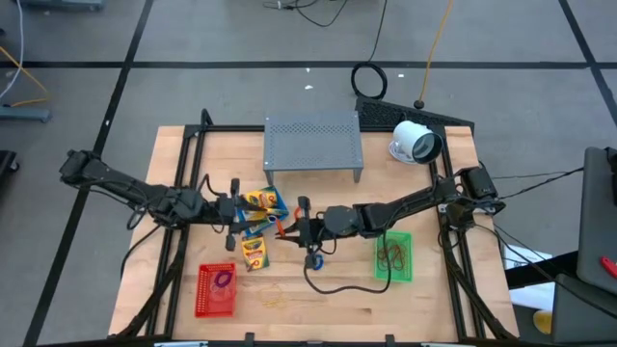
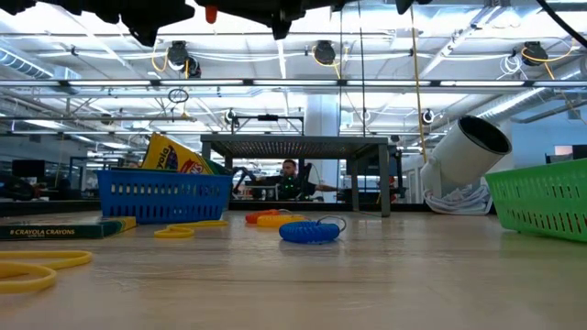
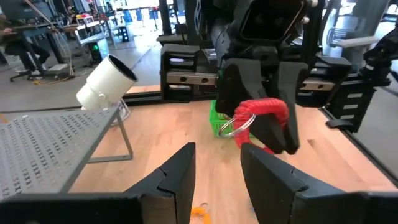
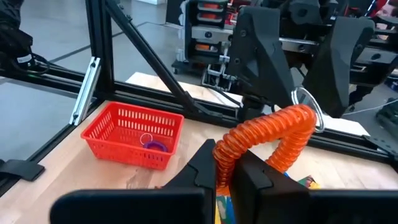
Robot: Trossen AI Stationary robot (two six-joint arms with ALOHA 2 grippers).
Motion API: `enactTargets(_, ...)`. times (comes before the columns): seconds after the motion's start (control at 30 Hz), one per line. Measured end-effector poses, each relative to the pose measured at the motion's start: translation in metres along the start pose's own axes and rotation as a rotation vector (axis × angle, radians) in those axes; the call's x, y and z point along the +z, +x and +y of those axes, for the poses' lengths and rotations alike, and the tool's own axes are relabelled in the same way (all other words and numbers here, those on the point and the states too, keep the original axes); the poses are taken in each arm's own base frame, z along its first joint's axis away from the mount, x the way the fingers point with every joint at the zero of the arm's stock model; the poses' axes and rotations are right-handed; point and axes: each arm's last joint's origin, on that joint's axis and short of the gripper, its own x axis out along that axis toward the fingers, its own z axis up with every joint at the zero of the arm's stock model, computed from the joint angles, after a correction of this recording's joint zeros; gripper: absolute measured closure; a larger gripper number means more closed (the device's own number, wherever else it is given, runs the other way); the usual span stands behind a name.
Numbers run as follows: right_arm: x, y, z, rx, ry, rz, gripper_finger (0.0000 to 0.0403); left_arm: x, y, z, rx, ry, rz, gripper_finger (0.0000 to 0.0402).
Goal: Pick & Place Office Desk Supplies
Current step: Put the orange spiral keychain into the red bin
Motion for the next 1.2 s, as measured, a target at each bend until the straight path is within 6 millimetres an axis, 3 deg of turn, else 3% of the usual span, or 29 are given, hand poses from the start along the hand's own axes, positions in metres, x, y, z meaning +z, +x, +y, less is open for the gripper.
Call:
enactTargets(0.7,0.003,-0.001,0.005,0.009,0.0,-0.024,0.0393,0.0,0.019,-0.007,0.005,0.149,-0.065,0.0266)
enactTargets(1.2,0.002,-0.001,0.005,0.01,0.001,-0.019,0.0393,0.004,0.016,-0.017,-0.045,0.202,-0.114,0.0266)
